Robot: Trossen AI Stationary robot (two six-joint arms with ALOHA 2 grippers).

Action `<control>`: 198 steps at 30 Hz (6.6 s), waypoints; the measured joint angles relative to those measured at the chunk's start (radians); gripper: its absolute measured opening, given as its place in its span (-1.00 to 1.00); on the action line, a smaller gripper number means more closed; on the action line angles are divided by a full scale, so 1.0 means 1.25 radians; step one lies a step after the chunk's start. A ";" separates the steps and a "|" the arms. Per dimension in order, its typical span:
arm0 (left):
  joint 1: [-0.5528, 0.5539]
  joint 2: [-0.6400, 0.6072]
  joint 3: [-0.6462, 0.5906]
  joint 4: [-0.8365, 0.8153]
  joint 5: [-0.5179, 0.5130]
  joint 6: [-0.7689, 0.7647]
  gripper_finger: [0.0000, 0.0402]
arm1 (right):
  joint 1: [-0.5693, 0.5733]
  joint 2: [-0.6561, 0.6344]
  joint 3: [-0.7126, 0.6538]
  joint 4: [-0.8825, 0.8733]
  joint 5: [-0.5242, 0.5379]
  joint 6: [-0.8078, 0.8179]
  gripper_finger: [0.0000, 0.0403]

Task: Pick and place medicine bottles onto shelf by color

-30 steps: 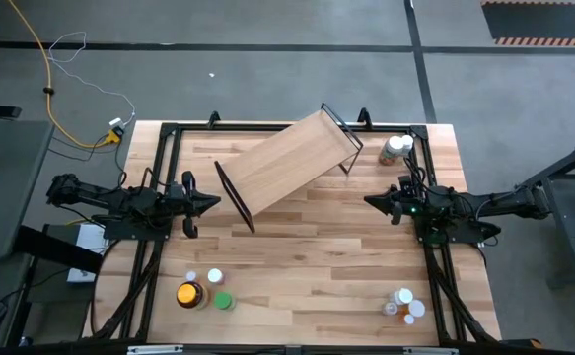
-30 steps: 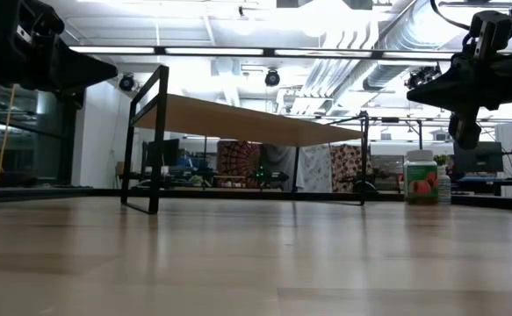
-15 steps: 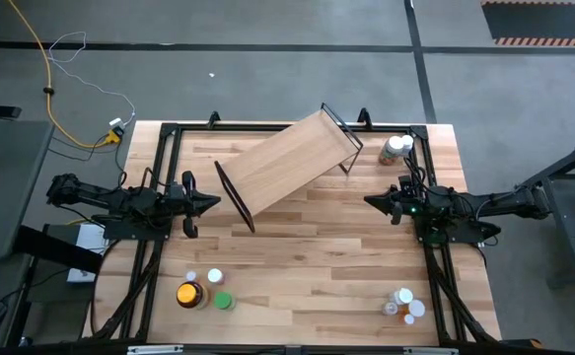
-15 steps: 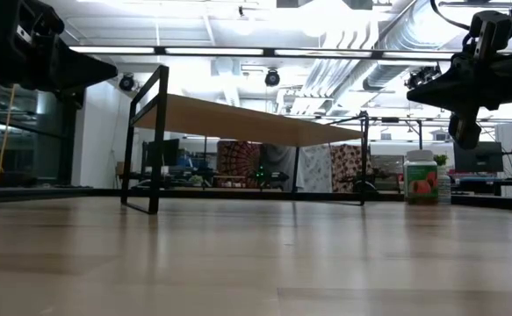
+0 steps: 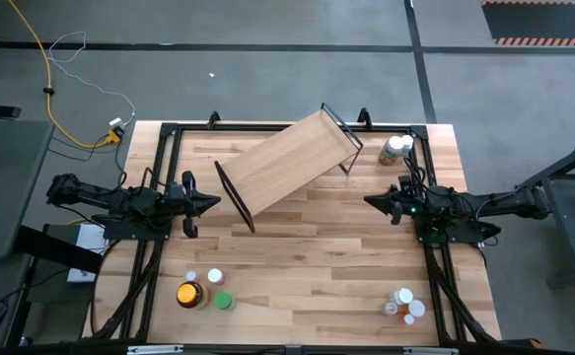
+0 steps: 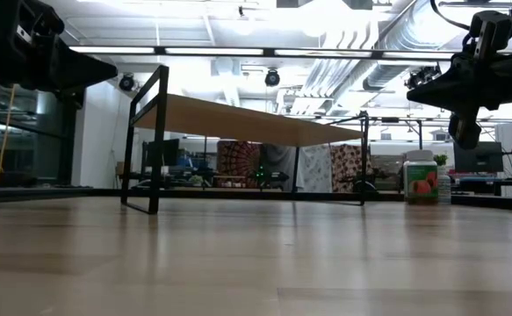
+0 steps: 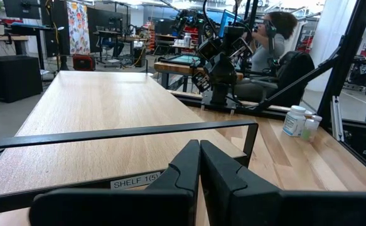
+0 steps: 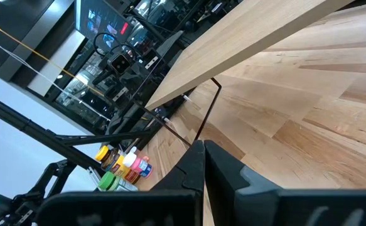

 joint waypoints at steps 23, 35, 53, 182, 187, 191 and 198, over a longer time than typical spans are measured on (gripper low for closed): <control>0.000 0.000 0.000 0.016 0.000 0.000 -0.98 | 0.000 0.000 0.000 0.000 0.000 0.000 -1.00; -0.007 0.009 0.003 0.174 0.058 0.000 -0.89 | 0.000 0.000 0.000 0.000 0.000 0.000 -1.00; -0.137 0.366 0.332 0.008 0.101 0.003 0.31 | 0.000 0.000 0.000 0.000 0.000 0.000 -1.00; -0.371 1.006 0.665 -0.588 0.221 -0.509 0.35 | 0.000 0.000 0.000 0.000 0.000 0.000 -1.00; -0.371 1.032 0.665 -0.624 0.218 -0.507 0.35 | 0.000 0.000 0.000 0.000 0.000 0.000 -1.00; -0.371 1.062 0.667 -0.604 0.237 -0.483 0.35 | 0.000 0.000 0.000 0.000 0.000 0.000 -1.00; -0.371 1.064 0.667 -0.599 0.241 -0.472 0.35 | 0.000 0.000 0.000 0.000 0.000 0.000 -1.00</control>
